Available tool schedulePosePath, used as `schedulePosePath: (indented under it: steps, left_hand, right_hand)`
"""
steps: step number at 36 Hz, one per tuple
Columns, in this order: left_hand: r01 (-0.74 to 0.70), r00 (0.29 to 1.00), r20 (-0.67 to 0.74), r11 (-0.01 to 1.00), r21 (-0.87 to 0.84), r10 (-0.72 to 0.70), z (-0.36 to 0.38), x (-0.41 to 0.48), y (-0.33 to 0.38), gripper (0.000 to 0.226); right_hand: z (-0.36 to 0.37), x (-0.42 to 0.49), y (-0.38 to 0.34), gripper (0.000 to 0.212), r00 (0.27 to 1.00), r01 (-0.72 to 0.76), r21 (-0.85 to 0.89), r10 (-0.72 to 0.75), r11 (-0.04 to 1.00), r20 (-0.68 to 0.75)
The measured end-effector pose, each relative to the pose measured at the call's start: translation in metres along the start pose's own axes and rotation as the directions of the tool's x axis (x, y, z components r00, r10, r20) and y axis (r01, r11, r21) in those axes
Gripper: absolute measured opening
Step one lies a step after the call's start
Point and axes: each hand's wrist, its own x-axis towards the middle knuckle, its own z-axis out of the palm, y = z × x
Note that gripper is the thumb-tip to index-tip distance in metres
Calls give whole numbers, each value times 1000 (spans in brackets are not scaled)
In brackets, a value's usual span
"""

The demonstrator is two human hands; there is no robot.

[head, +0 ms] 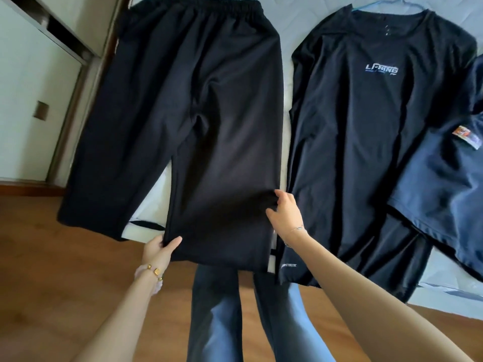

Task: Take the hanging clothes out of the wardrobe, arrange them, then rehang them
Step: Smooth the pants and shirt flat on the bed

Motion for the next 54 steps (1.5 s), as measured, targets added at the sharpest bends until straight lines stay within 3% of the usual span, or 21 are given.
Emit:
schedulePosePath:
  steps: [5,9,12,16,19,22,25,28,33,37,41,44,48,50,54]
  left_hand:
    - [-13,1000,20,999,39,12,-15,9,-12,14]
    - [5,997,74,998,63,-9,-24,15,-17,8]
    - [21,988,149,994,110,-37,-30,20,-25,7]
    - [-45,984,178,978,204,8,-36,17,-34,13]
    - [-72,993,113,950,303,39,-41,22,-40,20]
    - [-53,996,89,836,547,6,-40,23,-31,23]
    - [-104,988,-24,760,642,155,-30,13,-8,28]
    - [-257,946,-7,762,594,324,-3,4,30,25]
    - [-507,861,234,793,338,451,73,6,115,17]
    - [-493,855,287,849,190,433,135,17,195,24]
    - [-404,890,258,913,63,376,179,42,267,26]
    - [-326,905,267,943,-62,331,198,63,306,16]
    - [-315,912,245,944,-93,329,216,86,341,17]
    - [-319,907,262,944,-87,330,224,88,352,28]
    - [-391,891,285,917,81,354,239,86,367,51]
  right_hand:
    - [15,-7,5,36,987,-138,126,148,982,-70]
    - [32,-13,12,37,962,-262,254,231,931,143]
    - [47,-22,22,37,939,-298,238,239,924,249]
    - [58,-46,34,4,925,-342,256,275,904,263]
    - [62,-62,42,25,897,-394,198,328,897,296]
    - [54,-69,41,26,917,-346,135,304,928,258]
    - [26,-63,35,23,961,-268,98,258,958,100]
    - [-16,-47,33,15,975,-209,122,217,970,-47]
    - [-88,10,36,23,960,-168,127,191,978,-203]
    - [-137,64,37,34,964,-82,6,81,997,-253]
    - [-176,112,41,42,950,30,-270,-112,962,-292]
    - [-196,139,38,44,938,76,-329,-179,941,-295]
    - [-210,170,24,42,905,186,-347,-298,919,-303]
    - [-214,183,11,40,890,226,-319,-328,920,-316]
    - [-214,207,-21,40,875,297,-284,-379,912,-302]
